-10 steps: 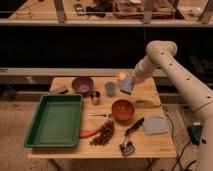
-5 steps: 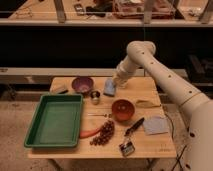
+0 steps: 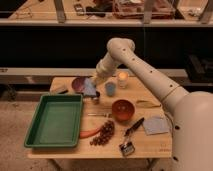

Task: Wipe tray with sponge

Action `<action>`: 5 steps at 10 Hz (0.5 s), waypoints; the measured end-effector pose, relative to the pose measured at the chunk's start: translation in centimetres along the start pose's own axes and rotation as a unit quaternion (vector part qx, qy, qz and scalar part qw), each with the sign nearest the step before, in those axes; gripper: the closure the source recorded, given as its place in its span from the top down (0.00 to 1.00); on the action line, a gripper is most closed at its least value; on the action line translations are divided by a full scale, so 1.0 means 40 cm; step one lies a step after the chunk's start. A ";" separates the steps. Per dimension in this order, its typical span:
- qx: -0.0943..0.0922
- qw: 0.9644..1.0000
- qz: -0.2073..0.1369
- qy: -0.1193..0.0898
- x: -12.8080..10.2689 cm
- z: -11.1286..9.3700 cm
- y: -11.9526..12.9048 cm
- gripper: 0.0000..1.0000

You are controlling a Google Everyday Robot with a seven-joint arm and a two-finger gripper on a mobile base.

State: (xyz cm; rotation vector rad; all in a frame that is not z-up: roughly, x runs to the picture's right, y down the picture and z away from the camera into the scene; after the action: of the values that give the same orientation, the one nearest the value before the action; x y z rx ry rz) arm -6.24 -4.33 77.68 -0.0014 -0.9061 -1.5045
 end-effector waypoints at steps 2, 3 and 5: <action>0.019 0.999 -0.041 -0.021 -0.039 0.023 -0.073 0.00; 0.025 0.997 -0.063 -0.031 -0.077 0.043 -0.110 0.00; 0.027 0.996 -0.077 -0.036 -0.106 0.057 -0.134 0.00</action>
State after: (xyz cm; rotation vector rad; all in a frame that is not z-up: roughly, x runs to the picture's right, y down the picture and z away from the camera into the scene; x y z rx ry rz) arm -11.14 -0.24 74.29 0.0560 -1.0243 -1.6307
